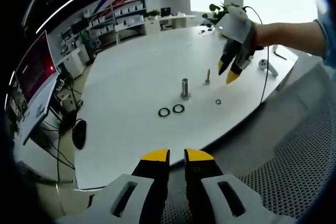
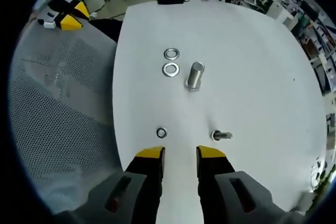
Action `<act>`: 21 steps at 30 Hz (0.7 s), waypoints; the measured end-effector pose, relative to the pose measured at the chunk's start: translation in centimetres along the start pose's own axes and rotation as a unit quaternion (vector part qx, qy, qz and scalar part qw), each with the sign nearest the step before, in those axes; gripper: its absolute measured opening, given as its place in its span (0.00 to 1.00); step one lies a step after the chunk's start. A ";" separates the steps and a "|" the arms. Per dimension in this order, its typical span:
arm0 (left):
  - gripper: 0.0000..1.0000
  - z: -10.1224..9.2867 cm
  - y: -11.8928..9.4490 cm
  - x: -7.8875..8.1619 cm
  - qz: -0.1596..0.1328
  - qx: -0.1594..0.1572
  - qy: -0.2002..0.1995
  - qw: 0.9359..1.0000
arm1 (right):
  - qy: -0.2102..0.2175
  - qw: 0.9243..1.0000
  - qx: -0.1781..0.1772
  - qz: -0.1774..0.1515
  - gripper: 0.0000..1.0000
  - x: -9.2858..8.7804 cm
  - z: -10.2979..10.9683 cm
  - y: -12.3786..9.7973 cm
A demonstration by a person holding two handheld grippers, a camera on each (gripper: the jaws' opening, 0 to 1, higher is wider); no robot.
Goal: Place the washer onto the threaded stud by aligning its center hole with the stud, sliding it down to the base, and recovering from edge contact or off-axis alignment until the washer reaches the visible bottom stop.
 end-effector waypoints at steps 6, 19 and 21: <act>0.09 0.0 0.0 0.0 -0.001 -0.001 0.004 1.000 | 0.007 1.000 0.009 0.011 0.26 -0.8 0.4 0.6; 0.09 0.0 0.0 0.0 0.001 -0.002 0.005 1.000 | 0.003 0.999 0.008 0.032 0.26 -1.4 0.6 1.5; 0.09 -0.1 0.0 0.0 0.001 -0.002 0.005 1.000 | 0.002 0.999 0.009 0.033 0.26 -1.3 0.7 1.7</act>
Point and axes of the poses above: the point that each gripper's makers call its tool centre point, and the gripper's own axes: y roughly forward along the fingers, z roughly to its left, x roughly out of its top, the point moved 7 cm from there along -y, roughly backward along the fingers, and after that the axes turned 4 degrees about -z, right-handed, at the moved point
